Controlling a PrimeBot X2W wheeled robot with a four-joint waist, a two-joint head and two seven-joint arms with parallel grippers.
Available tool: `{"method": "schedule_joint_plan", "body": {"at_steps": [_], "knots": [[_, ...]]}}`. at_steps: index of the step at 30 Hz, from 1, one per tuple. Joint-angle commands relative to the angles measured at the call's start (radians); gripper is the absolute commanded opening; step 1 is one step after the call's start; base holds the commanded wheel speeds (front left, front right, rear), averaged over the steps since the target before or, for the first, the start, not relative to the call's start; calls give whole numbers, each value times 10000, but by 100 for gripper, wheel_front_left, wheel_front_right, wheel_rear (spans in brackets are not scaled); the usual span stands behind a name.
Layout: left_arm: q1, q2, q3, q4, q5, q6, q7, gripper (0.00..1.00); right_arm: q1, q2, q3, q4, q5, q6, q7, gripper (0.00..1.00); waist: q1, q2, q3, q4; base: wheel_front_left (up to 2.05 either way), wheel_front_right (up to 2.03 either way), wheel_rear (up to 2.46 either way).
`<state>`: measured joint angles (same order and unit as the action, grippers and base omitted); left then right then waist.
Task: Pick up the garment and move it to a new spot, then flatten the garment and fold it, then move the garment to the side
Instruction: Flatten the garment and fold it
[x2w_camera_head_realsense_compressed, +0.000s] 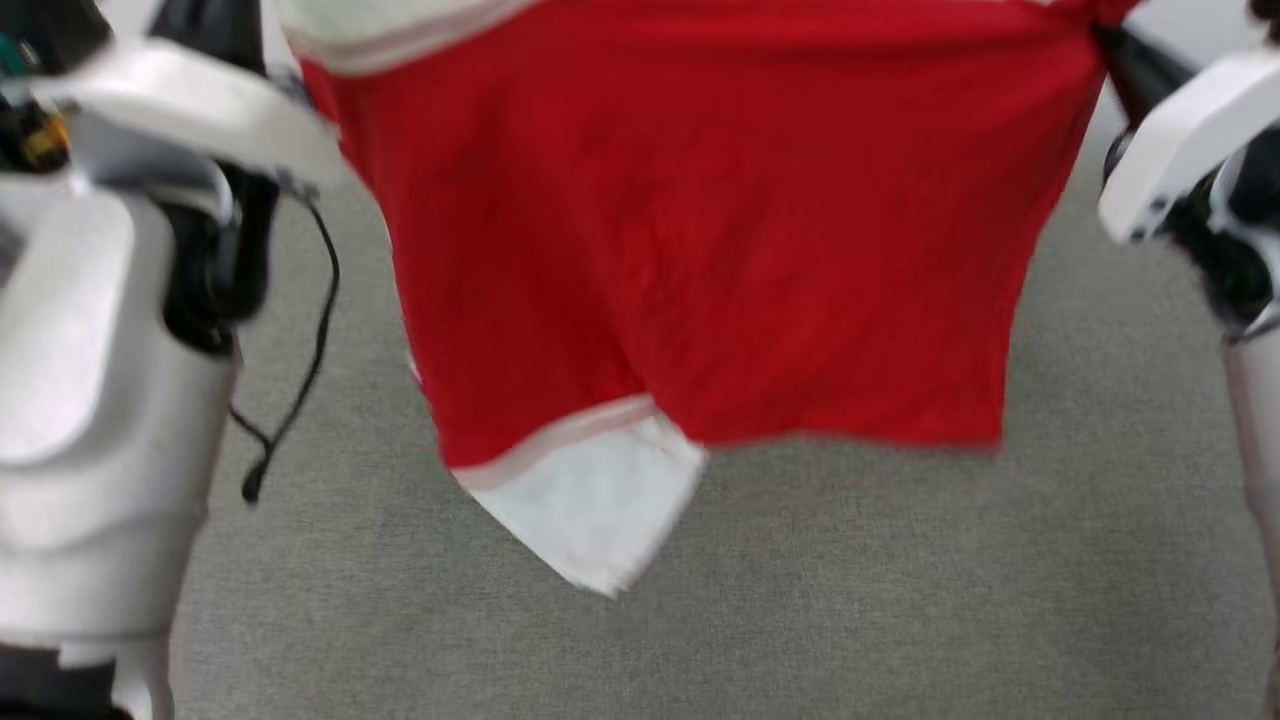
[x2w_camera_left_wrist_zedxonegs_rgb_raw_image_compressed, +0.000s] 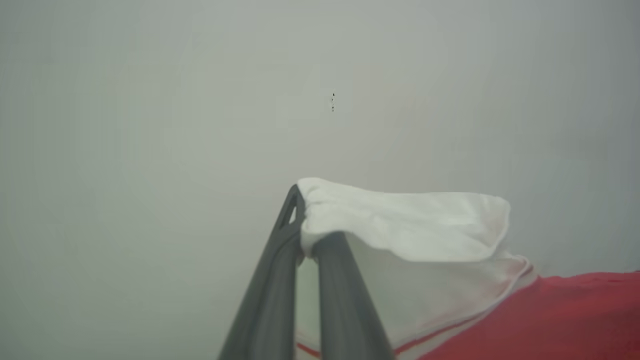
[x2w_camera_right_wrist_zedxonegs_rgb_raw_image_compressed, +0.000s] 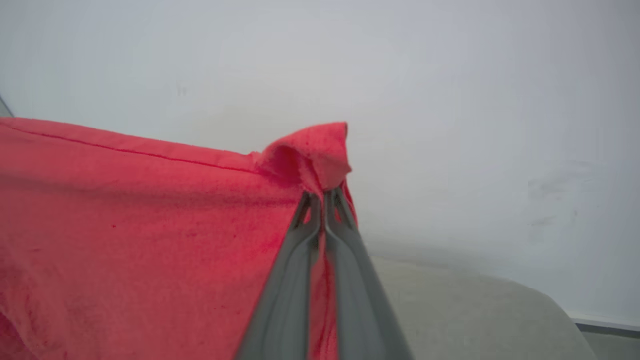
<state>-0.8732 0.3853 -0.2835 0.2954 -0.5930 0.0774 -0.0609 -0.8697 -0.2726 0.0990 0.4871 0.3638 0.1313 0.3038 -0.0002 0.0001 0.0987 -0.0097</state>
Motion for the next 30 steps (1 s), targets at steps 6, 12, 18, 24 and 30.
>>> {"method": "schedule_joint_plan", "body": {"at_steps": [6, 12, 18, 24, 30], "knots": [[-2881, 125, 59, 1224, 384, -350, -275, 0, -2195, 194, -541, 287, -206, -13, -496, 0, 2, -1, 1313, -297, 0, 0, 0], [-5311, 357, 152, 2155, 622, -503, -201, 0, -4336, 202, -696, 810, -357, -13, -755, 0, 2, -1, 2583, -522, 0, 0, 0], [-7217, 543, 150, 2516, 942, -473, -224, 0, -6341, 183, -615, 1407, -206, -11, -1124, 0, 2, -1, 4078, -641, 0, 0, 0], [-8145, 506, 62, 2667, 1101, -372, -258, 0, -7772, 65, -166, 2093, 30, -11, -1686, 0, 2, -1, 5286, -625, 0, 0, 0], [-7999, 340, 3, 2744, 1011, -249, -331, 0, -8612, 28, 592, 2831, 431, -11, -2219, 0, 2, -1, 6150, -483, 0, 0, 0]]}}
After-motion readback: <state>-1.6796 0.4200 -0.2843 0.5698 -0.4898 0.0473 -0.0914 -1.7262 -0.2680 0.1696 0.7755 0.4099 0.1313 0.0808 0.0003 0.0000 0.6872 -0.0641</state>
